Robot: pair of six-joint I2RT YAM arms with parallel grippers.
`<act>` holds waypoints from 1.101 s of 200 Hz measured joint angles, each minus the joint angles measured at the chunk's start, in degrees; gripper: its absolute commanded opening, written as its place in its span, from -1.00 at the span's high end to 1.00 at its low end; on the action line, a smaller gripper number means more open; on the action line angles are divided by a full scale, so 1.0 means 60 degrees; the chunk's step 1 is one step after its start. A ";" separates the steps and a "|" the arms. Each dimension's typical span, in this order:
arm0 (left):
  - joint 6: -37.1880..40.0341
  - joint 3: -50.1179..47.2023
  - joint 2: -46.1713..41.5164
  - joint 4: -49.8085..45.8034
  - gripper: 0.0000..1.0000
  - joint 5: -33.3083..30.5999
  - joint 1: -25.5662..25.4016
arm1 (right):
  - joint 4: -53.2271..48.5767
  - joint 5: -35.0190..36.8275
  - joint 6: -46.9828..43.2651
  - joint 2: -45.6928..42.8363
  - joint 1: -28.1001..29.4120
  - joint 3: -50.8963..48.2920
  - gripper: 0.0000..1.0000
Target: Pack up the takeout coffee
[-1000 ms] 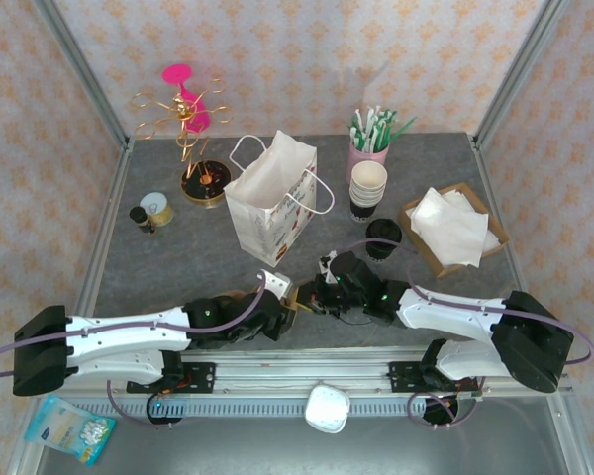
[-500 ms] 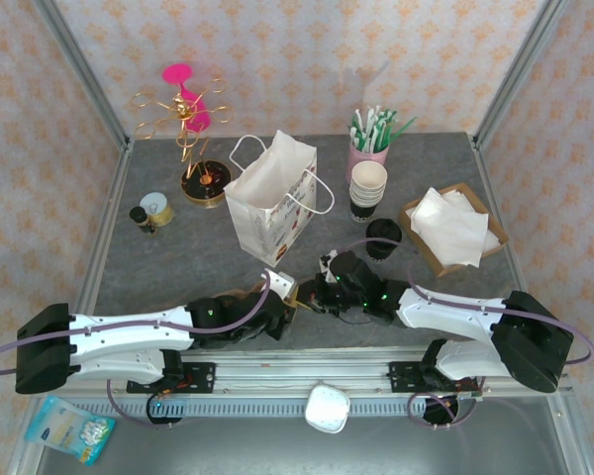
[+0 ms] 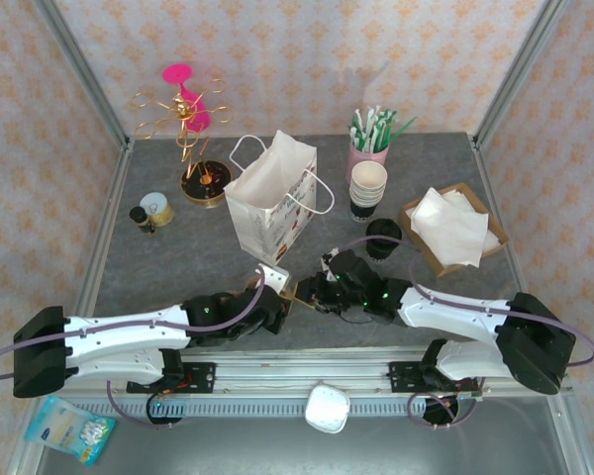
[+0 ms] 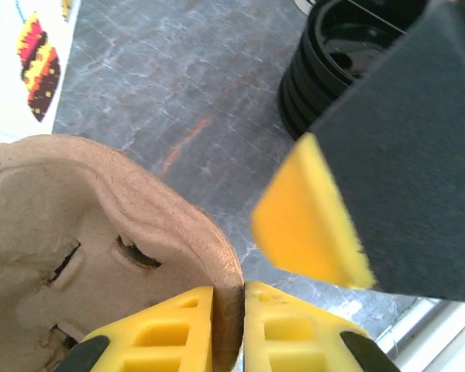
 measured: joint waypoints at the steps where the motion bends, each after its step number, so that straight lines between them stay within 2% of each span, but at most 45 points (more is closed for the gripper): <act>1: -0.0007 0.0000 -0.0015 -0.0004 0.74 -0.0011 0.0015 | -0.0007 0.0004 0.0007 -0.0004 0.0000 0.0000 0.45; 34: -0.0062 -0.0015 -0.0273 -0.0007 0.76 0.0018 0.0270 | -0.0131 -0.0015 -0.0058 -0.0051 0.0000 0.0000 0.33; 114: -0.0066 -0.0197 -0.0525 0.0040 0.86 0.0568 0.0550 | 0.0448 -0.0259 -0.0113 0.0339 0.0000 0.0109 0.24; 154: -0.0058 -0.0262 -0.0659 0.0066 1.00 0.0780 0.0608 | 0.0732 -0.0295 -0.0109 0.0481 0.0000 0.0157 0.27; 220: -0.0062 -0.0339 -0.0929 0.0011 1.00 0.0812 0.0736 | 0.1093 -0.0368 -0.0066 0.0933 -0.0004 0.0288 0.29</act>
